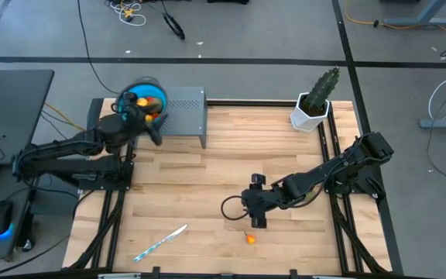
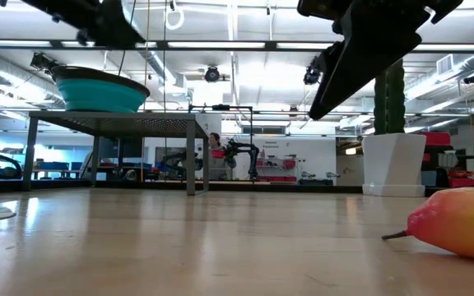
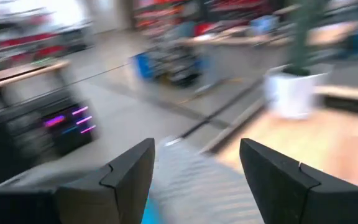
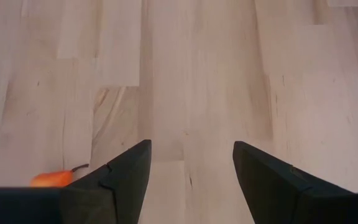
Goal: Pick & Place Fruit
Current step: Put the brown kiwi into the blue strainer bowl on the shelf
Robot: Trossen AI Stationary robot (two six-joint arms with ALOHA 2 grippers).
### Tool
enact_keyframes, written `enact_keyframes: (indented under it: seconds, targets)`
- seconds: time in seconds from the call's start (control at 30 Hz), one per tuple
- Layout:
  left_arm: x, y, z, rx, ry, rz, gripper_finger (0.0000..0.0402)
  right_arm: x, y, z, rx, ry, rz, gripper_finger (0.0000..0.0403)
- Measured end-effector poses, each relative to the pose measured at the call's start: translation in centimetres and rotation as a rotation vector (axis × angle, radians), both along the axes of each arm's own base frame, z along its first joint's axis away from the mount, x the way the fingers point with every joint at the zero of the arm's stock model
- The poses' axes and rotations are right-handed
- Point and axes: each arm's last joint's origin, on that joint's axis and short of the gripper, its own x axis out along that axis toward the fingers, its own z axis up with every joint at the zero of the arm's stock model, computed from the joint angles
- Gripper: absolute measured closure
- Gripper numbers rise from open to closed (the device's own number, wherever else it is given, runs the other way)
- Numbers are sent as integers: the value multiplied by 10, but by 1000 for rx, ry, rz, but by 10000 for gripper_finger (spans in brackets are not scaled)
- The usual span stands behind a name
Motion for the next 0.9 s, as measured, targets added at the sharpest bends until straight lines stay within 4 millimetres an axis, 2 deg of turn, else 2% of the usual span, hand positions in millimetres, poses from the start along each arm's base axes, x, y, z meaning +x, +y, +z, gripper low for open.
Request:
enact_keyframes:
  seconds: [0.27, 0.43, 0.67, 0.9]
  targets:
    - [22, -22, 1, 14, -11, -465, 154, -3, 6, -1, 189, 90, 56, 165]
    - [43, -32, -2, 51, 6, -646, 154, -9, 13, -3, 224, 126, 48, 165]
    - [67, -32, -11, 106, 44, -590, 154, -29, 10, -11, 159, 319, -82, 165]
    - [74, -31, -14, 112, 57, -568, 154, -48, 6, -15, 126, 506, -196, 165]
